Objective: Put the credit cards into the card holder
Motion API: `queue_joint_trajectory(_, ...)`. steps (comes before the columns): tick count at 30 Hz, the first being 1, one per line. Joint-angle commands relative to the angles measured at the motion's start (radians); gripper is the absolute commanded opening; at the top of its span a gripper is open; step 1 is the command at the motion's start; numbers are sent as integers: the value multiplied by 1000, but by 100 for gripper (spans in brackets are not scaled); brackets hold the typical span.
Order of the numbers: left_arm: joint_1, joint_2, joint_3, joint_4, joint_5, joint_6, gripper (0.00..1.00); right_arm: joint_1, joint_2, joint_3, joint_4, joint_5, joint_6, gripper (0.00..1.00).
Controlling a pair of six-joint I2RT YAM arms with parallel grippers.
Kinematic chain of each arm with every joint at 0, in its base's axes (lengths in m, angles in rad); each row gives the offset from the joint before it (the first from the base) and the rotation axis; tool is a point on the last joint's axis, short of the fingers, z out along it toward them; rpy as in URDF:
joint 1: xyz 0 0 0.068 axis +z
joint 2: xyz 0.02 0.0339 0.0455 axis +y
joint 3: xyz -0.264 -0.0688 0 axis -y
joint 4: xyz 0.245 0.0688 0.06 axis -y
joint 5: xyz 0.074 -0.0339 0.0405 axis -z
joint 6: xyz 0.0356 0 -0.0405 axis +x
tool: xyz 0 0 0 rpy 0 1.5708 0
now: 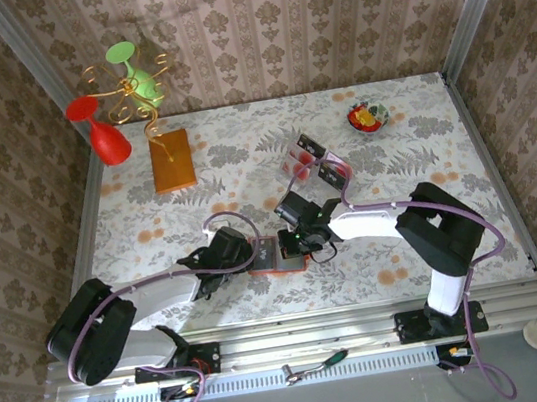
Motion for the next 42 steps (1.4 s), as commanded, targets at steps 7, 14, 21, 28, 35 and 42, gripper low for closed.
queue_joint_trajectory(7,-5,39,-43,-14,89,-29,82,12,11,105,-54,-13,-34,0)
queue_joint_trajectory(14,-5,39,-41,-14,89,-26,82,25,61,129,-30,-21,-20,0)
queue_joint_trajectory(21,-4,39,-39,-14,89,-25,82,31,80,127,-20,-24,-12,0)
queue_joint_trajectory(28,-5,39,-39,-11,89,-25,82,31,93,128,-11,-25,-7,0)
queue_joint_trajectory(35,-5,40,-39,-9,92,-25,82,35,130,149,-14,-36,-10,0)
queue_joint_trajectory(42,-4,40,-45,-4,93,-25,82,42,147,165,-32,-40,-21,0)
